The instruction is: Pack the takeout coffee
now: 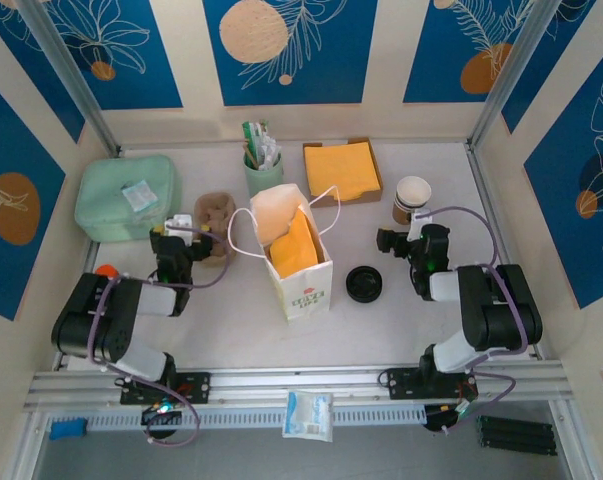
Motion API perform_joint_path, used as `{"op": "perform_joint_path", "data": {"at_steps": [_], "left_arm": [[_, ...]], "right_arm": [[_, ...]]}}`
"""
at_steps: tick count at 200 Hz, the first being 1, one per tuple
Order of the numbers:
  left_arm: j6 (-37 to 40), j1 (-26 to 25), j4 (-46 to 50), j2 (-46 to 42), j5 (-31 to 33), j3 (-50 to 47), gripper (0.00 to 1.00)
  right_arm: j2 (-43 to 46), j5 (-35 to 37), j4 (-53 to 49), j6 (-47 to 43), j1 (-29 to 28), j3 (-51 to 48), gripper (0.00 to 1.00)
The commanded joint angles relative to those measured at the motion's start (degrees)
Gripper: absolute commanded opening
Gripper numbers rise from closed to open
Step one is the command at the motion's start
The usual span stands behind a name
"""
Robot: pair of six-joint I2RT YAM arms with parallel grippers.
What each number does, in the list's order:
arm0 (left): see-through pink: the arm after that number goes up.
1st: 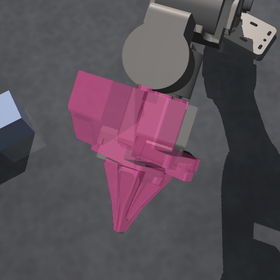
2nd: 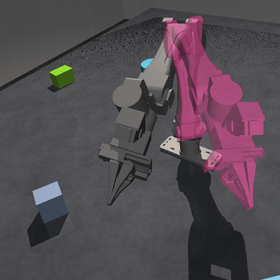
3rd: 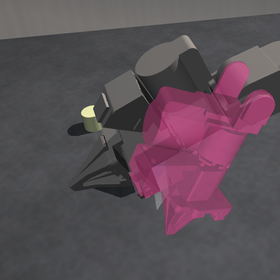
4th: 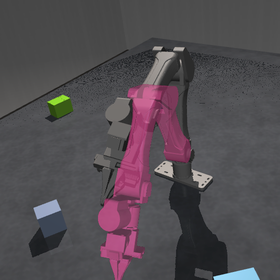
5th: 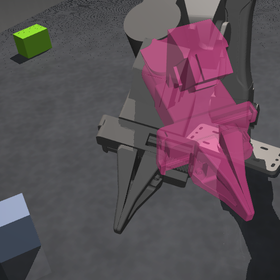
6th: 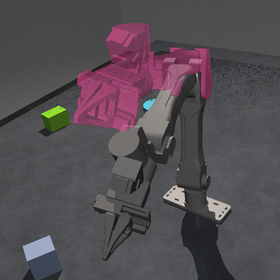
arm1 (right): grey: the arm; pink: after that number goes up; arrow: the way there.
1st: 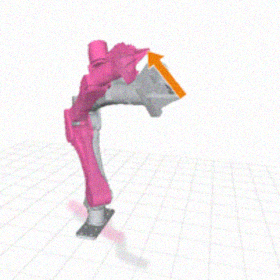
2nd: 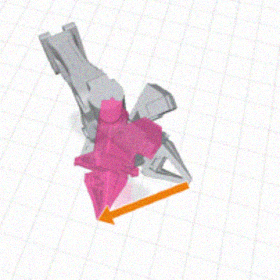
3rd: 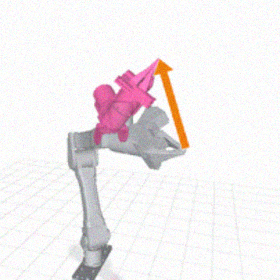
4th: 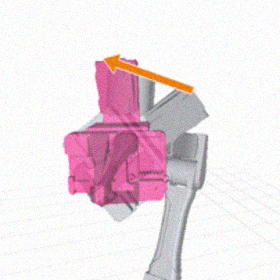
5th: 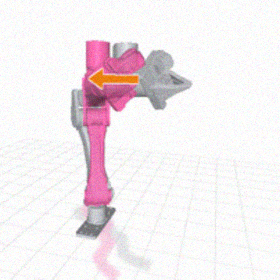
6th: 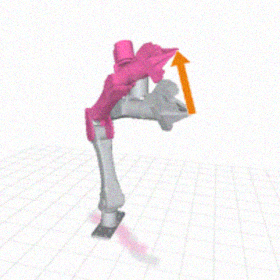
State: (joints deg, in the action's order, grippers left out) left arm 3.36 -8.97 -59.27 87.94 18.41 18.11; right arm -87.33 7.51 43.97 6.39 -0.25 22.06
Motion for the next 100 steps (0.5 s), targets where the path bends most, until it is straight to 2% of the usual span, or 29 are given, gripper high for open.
{"op": "perform_joint_path", "data": {"at_steps": [1,20,100], "left_arm": [[0.6,0.8,0.9,1.8,-4.7,1.2,0.99],[-0.3,2.0,3.1,1.9,-6.1,2.2,0.99],[-1.6,4.0,5.1,2.1,-9.3,3.5,0.99]], "right_arm": [[-0.1,-3.2,3.0,0.0,0.7,1.5,0.99],[0.2,-0.5,2.6,-0.6,-0.3,1.6,0.99],[-0.2,-1.4,1.8,-0.4,0.0,2.1,0.99]]}}
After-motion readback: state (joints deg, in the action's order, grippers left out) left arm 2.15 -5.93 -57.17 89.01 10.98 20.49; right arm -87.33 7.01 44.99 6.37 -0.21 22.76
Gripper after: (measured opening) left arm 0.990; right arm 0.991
